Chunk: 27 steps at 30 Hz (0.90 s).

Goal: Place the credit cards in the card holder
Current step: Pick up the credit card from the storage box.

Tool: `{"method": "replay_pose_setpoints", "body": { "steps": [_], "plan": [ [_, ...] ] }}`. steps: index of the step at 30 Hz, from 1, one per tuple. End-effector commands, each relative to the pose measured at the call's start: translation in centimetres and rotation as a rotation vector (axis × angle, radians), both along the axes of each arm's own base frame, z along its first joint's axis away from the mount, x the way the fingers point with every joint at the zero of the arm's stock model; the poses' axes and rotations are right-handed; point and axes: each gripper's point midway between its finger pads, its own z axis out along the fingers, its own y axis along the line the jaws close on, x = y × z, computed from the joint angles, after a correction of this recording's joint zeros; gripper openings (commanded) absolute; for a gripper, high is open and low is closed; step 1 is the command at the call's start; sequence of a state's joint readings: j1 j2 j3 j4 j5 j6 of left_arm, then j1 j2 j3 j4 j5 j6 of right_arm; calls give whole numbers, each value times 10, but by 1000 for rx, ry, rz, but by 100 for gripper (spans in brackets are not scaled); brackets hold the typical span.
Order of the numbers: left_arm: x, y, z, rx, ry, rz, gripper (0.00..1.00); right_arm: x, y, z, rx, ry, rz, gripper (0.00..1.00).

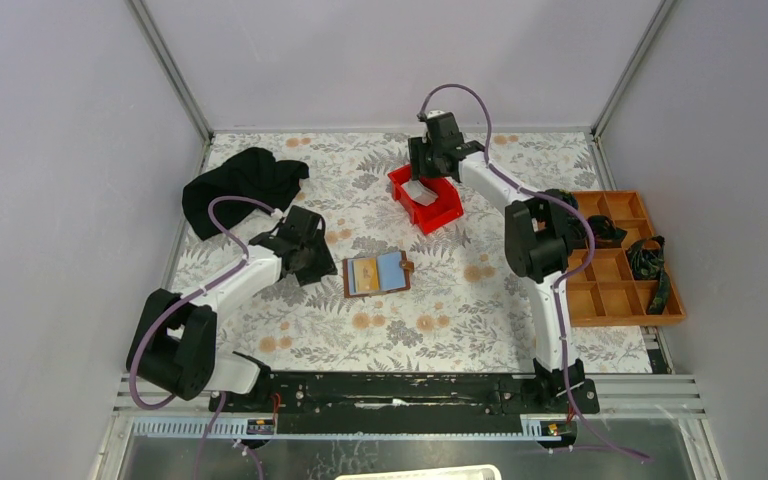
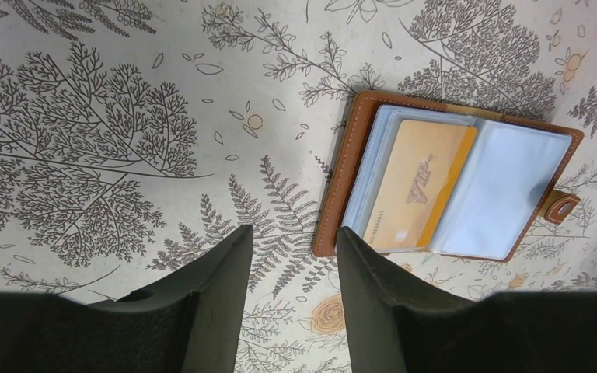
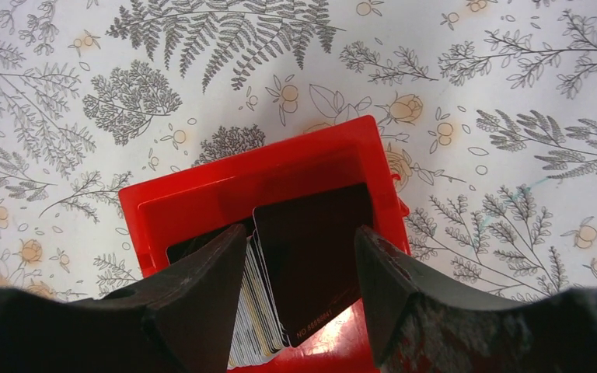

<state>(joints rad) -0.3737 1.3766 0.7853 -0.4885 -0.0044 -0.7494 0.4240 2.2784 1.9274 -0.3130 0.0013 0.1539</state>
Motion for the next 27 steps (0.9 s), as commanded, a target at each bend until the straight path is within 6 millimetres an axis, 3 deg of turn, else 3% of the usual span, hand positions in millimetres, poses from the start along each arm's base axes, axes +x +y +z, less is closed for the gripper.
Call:
{"method": "replay_pose_setpoints", "body": {
  "steps": [1, 15, 21, 27],
  "plan": [
    [9, 3, 13, -1, -29, 35, 52, 6, 18, 22, 104, -18, 71, 61],
    [13, 2, 14, -9, -32, 42, 51, -27, 26, -12, 213, 141, 107, 51],
    [14, 4, 17, -10, -42, 43, 51, -29, 25, -8, 224, 137, 97, 43],
    [13, 4, 17, -13, -41, 42, 51, -27, 27, 11, 252, 108, 91, 32]
  ]
}}
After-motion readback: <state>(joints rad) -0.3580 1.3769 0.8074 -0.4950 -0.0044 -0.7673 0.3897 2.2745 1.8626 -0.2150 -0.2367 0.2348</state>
